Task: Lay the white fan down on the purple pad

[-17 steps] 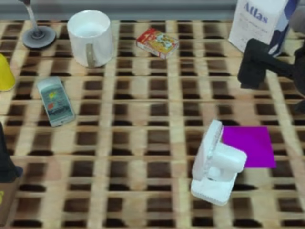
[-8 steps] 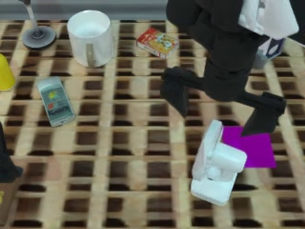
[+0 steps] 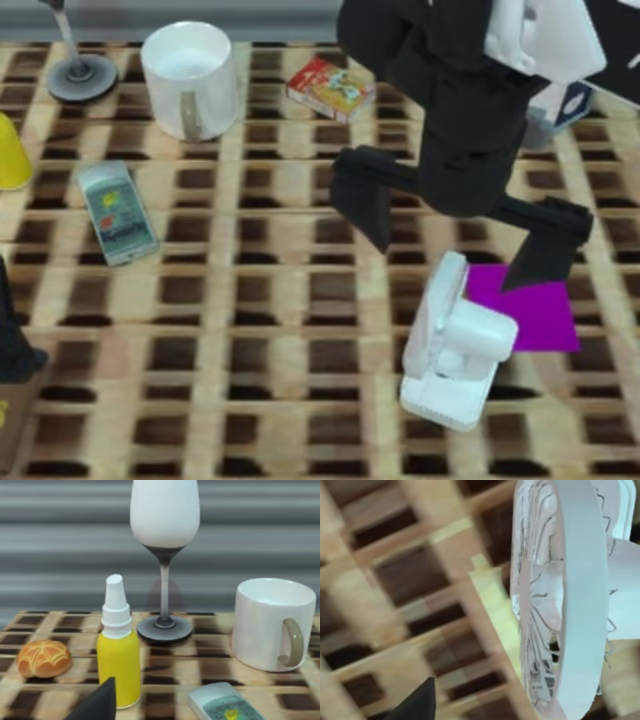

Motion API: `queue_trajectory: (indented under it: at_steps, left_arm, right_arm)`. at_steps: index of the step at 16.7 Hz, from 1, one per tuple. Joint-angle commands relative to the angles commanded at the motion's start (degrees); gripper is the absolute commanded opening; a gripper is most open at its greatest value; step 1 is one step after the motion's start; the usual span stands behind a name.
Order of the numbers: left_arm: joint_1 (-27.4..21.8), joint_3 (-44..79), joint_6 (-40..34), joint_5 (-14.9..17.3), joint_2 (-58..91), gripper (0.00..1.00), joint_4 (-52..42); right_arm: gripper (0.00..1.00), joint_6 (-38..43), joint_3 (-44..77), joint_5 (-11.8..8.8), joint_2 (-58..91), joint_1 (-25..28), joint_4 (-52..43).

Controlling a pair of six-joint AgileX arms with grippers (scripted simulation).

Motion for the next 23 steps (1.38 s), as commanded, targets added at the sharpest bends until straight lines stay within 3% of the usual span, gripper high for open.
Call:
queue_trajectory:
  at_steps: [7,12,23]
  left_arm:
    - [0.0,0.0,0.0,0.0,0.0,1.0,0.0]
    - [0.0,0.0,0.0,0.0,0.0,1.0,0.0]
    - [0.0,0.0,0.0,0.0,0.0,1.0,0.0]
  right_arm:
    - [1.0,0.0,-10.5,0.02,-0.16,0.18,10.23]
    - [1.0,0.04,-11.36,0.02,-0.14,0.21,11.1]
    - [0.17,0.04,-11.36,0.02,-0.14,0.21,11.1]
